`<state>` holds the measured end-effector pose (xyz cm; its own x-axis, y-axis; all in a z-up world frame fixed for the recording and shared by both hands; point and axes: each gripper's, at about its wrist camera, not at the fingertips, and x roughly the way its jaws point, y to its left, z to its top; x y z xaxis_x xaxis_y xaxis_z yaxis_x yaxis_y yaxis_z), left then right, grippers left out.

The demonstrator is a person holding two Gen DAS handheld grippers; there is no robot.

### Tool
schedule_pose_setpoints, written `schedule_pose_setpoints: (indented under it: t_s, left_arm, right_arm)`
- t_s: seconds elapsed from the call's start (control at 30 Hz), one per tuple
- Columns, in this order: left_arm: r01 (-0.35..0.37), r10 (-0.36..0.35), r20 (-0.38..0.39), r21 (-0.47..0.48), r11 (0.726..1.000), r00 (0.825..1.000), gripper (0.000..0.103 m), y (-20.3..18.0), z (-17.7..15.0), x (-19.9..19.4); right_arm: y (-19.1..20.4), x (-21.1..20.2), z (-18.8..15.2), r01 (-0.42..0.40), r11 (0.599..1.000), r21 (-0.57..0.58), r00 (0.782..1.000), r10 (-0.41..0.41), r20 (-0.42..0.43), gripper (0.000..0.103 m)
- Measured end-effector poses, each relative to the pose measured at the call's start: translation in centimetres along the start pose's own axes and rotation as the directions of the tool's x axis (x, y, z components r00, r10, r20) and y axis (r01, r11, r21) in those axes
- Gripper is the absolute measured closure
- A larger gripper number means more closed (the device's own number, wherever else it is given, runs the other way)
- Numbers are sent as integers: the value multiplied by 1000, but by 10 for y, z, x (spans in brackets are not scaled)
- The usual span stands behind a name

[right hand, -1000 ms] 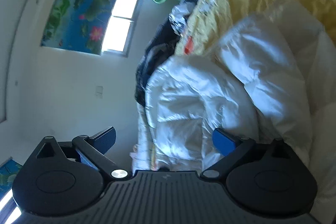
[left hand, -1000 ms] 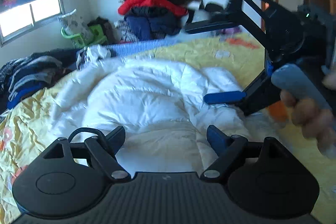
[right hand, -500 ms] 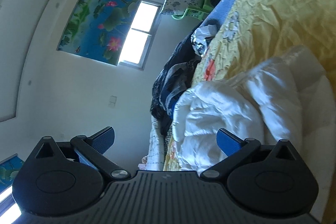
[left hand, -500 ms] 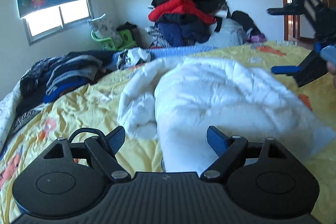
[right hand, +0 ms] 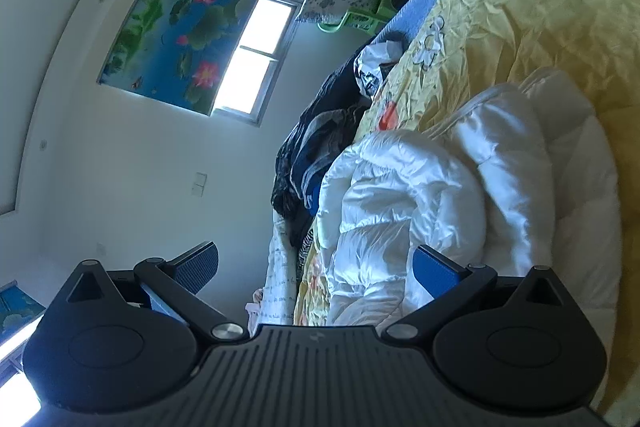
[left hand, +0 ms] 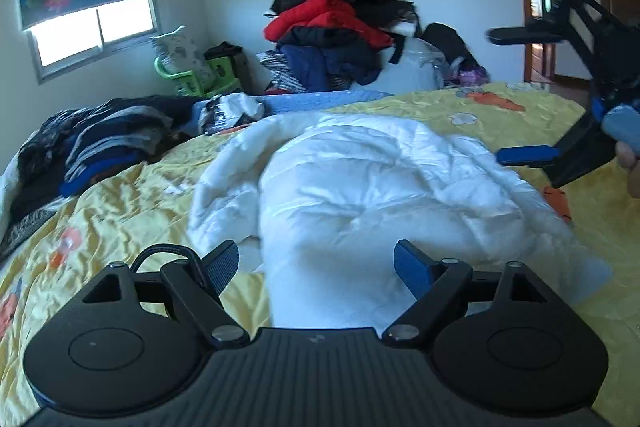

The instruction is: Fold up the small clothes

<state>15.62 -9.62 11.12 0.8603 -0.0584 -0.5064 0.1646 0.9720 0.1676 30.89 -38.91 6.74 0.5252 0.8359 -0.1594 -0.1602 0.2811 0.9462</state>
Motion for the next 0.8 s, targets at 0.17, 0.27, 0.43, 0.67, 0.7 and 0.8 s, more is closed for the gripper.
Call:
schedule_pose_setpoints:
  t_s: [0.17,0.27,0.43,0.67,0.7,0.8]
  left_arm:
    - [40,-40,-16,29,999,999,18,-23,4,20]
    - [61,-60,-58,19,998,997,17,-30,-1,34]
    - [62,-60,-65,22,998,996,17,-33,-6,38]
    - [55,-51,-82,38,998,995,17,-39,-12,48]
    - [55,-52,-84,38,998,995,16,-39,-12,49]
    - [58,-55,-91,22,998,994,15,-38,-11,54]
  right_arm:
    - [-7,7,-1,9,1000,16,1000,-9,-5,1]
    - [-9,15,4,6,1000,31,1000,-6,-3,1]
    - [-10,48,16,39,999,5,998,-39,-58,1]
    - [-44,66,15,121,993,1,989,-120,-87,3]
    - [-46,65,14,113,994,1,990,-113,-84,4]
    - [-52,64,13,106,994,-8,991,-106,-86,5]
